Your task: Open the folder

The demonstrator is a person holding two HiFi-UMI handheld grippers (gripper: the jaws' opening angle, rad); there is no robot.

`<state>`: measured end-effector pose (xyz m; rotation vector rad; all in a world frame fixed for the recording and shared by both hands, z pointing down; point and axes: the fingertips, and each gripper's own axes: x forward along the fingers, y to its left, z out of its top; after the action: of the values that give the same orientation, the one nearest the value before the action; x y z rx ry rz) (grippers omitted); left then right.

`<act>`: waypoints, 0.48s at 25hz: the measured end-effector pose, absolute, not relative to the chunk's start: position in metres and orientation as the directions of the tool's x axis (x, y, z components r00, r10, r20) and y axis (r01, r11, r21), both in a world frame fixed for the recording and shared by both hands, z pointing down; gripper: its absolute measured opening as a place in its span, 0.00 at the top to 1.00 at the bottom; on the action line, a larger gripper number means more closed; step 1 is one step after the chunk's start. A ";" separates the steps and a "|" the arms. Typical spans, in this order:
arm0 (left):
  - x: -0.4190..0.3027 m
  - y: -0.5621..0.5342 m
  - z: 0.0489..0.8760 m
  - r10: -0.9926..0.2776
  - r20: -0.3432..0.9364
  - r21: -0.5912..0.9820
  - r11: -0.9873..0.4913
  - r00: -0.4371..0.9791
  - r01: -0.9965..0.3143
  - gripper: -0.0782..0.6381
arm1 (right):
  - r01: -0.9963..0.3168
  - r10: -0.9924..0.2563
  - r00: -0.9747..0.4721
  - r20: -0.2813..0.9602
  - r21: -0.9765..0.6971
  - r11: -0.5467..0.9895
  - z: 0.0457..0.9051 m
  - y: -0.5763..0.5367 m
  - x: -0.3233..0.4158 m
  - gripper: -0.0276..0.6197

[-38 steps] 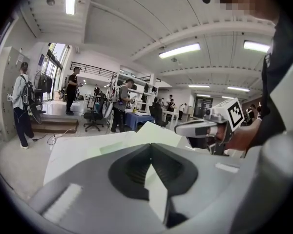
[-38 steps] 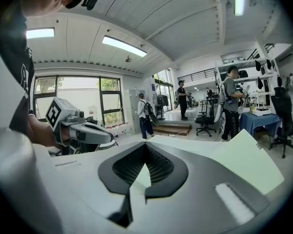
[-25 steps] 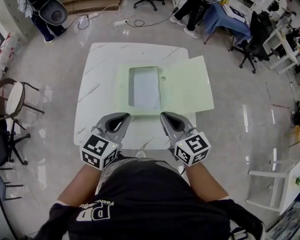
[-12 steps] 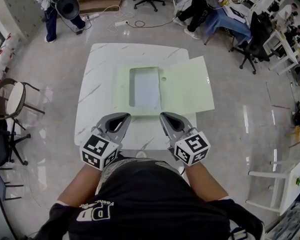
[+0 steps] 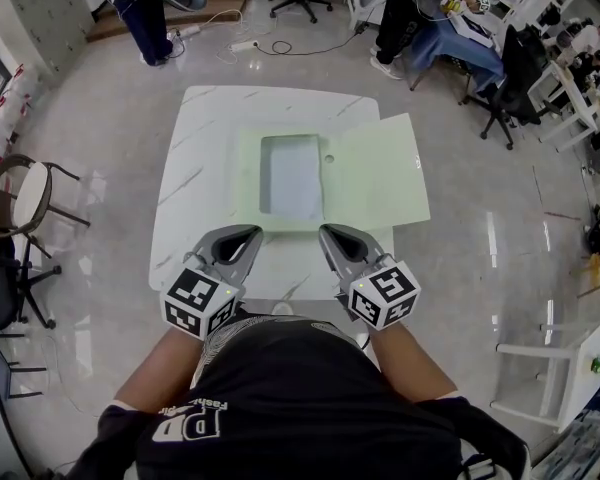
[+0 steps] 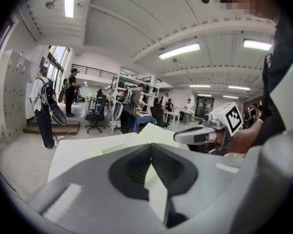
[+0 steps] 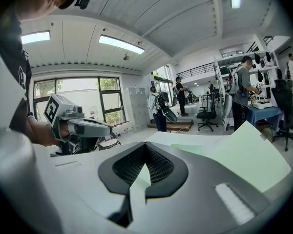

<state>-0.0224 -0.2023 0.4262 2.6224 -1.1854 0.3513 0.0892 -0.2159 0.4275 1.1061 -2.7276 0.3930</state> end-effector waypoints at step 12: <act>-0.023 -0.207 0.426 -0.699 0.317 0.118 -0.641 0.640 -0.758 0.81 | -0.703 -0.654 -0.708 0.266 -0.180 0.688 0.430 -0.220 0.088 0.96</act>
<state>-0.0233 -0.2065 0.4258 2.6213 -1.1858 0.3566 0.0880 -0.2197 0.4296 1.1027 -2.7177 0.4019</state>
